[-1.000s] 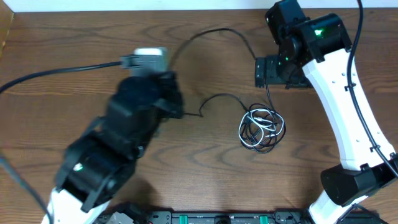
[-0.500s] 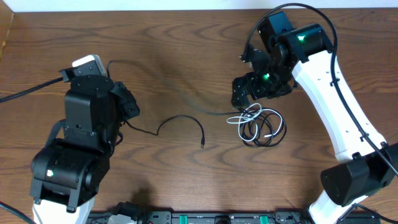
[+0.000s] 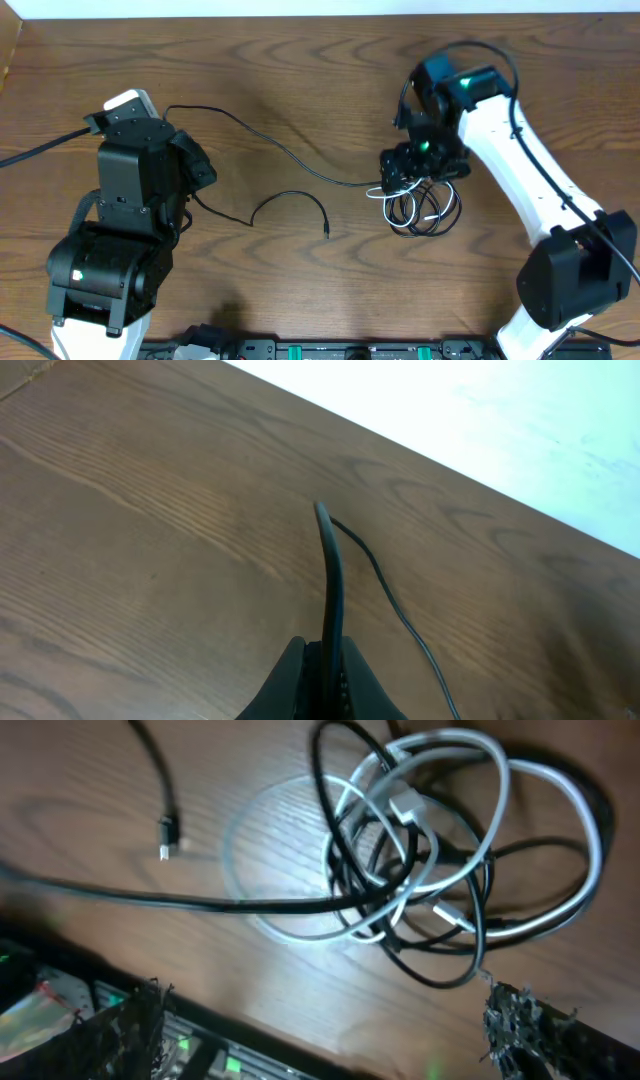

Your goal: Untangle cables

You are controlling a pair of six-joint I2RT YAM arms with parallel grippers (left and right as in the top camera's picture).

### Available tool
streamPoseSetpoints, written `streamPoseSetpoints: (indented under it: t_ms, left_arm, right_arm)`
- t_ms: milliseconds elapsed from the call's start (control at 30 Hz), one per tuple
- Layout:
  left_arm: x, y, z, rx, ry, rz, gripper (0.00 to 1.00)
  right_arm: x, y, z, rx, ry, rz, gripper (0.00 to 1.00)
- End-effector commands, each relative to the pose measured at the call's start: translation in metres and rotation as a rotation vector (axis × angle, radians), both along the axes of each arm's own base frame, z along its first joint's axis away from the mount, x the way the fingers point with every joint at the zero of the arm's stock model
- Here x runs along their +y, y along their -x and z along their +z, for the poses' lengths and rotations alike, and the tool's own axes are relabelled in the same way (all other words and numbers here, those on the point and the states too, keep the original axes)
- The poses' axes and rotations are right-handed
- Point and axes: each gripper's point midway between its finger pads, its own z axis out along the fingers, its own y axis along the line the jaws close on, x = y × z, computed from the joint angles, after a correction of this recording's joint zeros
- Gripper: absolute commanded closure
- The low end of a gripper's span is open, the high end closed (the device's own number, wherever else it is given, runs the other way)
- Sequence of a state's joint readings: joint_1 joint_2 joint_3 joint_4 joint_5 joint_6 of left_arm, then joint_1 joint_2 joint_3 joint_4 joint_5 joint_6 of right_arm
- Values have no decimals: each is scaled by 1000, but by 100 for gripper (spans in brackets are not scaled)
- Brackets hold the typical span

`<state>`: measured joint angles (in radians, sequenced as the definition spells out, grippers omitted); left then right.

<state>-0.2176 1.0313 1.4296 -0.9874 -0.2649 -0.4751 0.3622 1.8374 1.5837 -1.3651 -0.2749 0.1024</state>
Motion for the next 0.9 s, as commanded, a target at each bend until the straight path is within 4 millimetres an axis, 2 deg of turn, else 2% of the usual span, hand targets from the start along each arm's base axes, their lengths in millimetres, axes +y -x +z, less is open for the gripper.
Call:
streamPoseSetpoints:
  t_ms: [0, 233, 367, 600, 667, 800, 867]
  left_arm:
    - [4, 0, 10, -27, 3, 24, 93]
    - [4, 1, 10, -24, 2, 24, 92]
    - [4, 1, 9, -24, 2, 24, 92]
    - [5, 1, 9, -20, 1, 24, 93]
    - [6, 1, 9, -22, -5, 33, 93]
    - [32, 5, 14, -36, -62, 143, 93]
    - [43, 8, 13, -32, -57, 186, 93]
  right_arm:
    - [-2, 5, -16, 23, 30, -51, 1]
    - [-3, -3, -47, -30, 31, -61, 1]
    - [-20, -15, -69, -88, 137, -188, 1]
    - [-31, -15, -88, -111, 192, -260, 1]
    - [-38, -16, -88, -118, 233, -283, 7]
    - [-60, -14, -88, -128, 344, -357, 20]
    - [-72, -12, -87, -127, 392, -386, 24]
